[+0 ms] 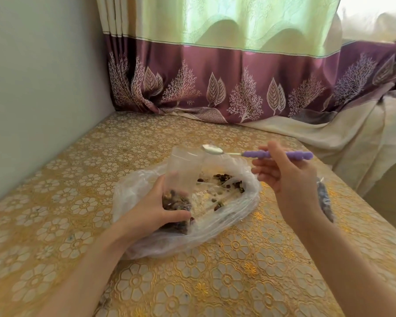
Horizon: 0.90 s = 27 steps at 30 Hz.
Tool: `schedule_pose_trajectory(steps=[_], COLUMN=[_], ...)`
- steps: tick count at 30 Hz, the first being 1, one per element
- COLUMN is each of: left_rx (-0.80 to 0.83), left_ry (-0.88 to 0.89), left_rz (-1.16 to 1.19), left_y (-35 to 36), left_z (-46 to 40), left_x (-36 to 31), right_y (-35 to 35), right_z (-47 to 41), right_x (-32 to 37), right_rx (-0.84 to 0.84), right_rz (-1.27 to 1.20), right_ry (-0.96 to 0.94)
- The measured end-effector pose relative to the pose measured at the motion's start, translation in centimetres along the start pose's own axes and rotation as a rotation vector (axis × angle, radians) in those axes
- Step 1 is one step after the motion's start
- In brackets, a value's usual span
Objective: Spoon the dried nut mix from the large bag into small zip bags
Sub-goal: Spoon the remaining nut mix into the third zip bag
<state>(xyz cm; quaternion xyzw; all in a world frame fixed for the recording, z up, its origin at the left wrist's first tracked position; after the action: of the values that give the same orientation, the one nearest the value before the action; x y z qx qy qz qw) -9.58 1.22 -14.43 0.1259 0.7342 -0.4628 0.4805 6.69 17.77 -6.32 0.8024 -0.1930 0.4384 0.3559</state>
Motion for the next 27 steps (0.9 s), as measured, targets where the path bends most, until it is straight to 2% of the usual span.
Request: schedule_pose_trajectory(steps=[5, 8, 14, 19, 23, 27], left_rx=[-0.003, 0.000, -0.007, -0.002, -0.001, 0.001], left_ry=[0.004, 0.003, 0.002, 0.005, -0.003, 0.003], left_rz=[-0.008, -0.009, -0.022, -0.029, -0.033, -0.033], left_y=[0.1, 0.1, 0.1, 0.1, 0.1, 0.1], left_z=[0.1, 0.1, 0.0, 0.1, 0.0, 0.1], left_x=[-0.1, 0.0, 0.1, 0.0, 0.0, 0.0], right_y=[-2.7, -3.3, -3.7, -4.4, -4.7, -4.9], right_z=[1.6, 1.7, 1.5, 1.6, 1.6, 1.4], right_x=[-4.9, -6.4, -6.6, -5.7, -6.0, -6.9], right_rx=[-0.162, -0.228, -0.254, -0.297, -0.299, -0.295], right_rz=[0.066, 0.089, 0.134, 0.289, 0.393, 0.253], right_ry=[0.168, 0.202, 0.136, 0.017, 0.005, 0.086])
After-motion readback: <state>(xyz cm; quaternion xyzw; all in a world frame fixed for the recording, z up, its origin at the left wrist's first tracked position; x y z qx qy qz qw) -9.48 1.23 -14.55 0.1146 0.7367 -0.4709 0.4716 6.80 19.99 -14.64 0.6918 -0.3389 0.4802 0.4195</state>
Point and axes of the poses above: each hand's wrist, its own z-axis away from the middle knuckle, its own y-axis out of the palm, x = y × z, the point moved 6 cm from there along -z, towards the middle knuckle, and after that the axes turned 10 degrees about -z, right-handed, at the moved point
